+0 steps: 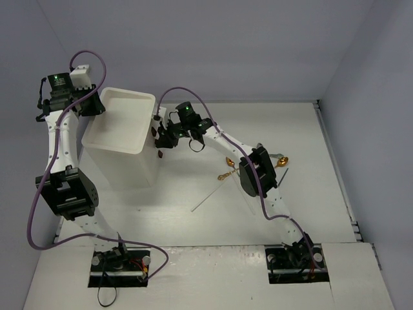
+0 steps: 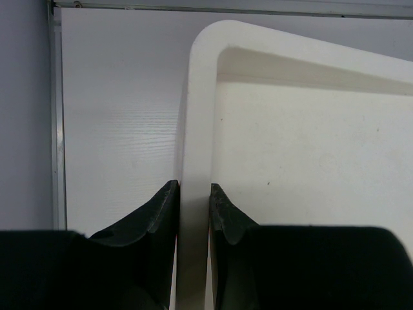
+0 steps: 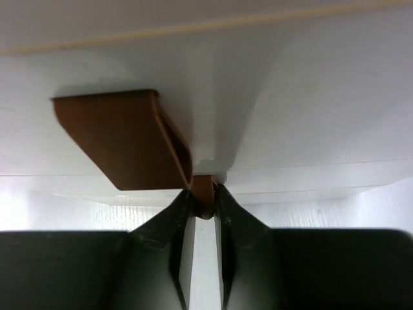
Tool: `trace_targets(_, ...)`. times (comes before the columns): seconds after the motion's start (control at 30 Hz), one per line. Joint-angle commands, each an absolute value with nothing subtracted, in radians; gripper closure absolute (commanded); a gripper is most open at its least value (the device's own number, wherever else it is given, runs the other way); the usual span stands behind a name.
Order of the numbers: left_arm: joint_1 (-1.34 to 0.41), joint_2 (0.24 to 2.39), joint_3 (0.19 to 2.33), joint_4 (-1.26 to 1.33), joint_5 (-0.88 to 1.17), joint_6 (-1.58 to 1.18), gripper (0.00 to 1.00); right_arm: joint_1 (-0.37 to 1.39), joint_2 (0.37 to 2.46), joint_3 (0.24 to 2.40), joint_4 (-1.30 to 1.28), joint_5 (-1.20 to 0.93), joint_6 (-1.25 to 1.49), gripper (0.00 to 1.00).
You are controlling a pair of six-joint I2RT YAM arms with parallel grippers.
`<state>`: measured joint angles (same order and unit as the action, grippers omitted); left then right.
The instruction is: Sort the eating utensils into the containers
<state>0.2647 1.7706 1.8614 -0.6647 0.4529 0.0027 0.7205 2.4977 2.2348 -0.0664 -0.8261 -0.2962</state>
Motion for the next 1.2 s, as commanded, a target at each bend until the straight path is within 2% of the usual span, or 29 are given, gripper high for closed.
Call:
trace_targets(0.0,0.262,1.799,1.866,-0.736,0.563,-0.071,1.0,0.74,2.395,2.184,0.051,-0.817,-0.335,1.0)
trace_targets(0.47,0.305,1.833,1.923,-0.754,0.558,-0.034,1.0,0.591,2.029,1.638,0.051,-0.73,-0.393,1.0)
trace_targets(0.7,0.305,1.837,1.944,-0.755,0.561,-0.036,1.0,0.561,1.944,1.514,0.051,-0.723,-0.393,0.99)
trace_targets(0.8,0.304,1.831,1.948,-0.755,0.56,-0.04,1.0,0.557,1.93,1.515,0.051,-0.721,-0.384,0.84)
trace_targets(0.87,0.304,1.822,1.955,-0.754,0.558,-0.047,1.0,0.551,1.913,1.523,0.049,-0.716,-0.368,0.65)
trace_targets(0.9,0.304,1.817,1.959,-0.753,0.553,-0.048,0.95,0.548,1.899,1.526,0.048,-0.711,-0.358,0.6)
trace_targets(0.97,0.304,1.796,1.968,-0.755,0.54,-0.049,0.76,0.54,1.87,1.531,0.048,-0.69,-0.337,0.46)
trace_targets(1.0,0.304,1.791,1.978,-0.755,0.534,-0.049,0.66,0.534,1.863,1.531,0.049,-0.683,-0.319,0.45)
trace_targets(1.03,0.305,1.772,1.997,-0.755,0.524,-0.05,0.56,0.521,1.836,1.53,0.049,-0.655,-0.284,0.38)
trace_targets(1.1,0.305,1.737,2.021,-0.755,0.512,-0.061,0.42,0.509,1.788,1.522,0.048,-0.608,-0.245,0.35)
trace_targets(1.17,0.304,1.707,2.053,-0.756,0.502,-0.071,0.34,0.495,1.747,1.508,0.048,-0.555,-0.194,0.34)
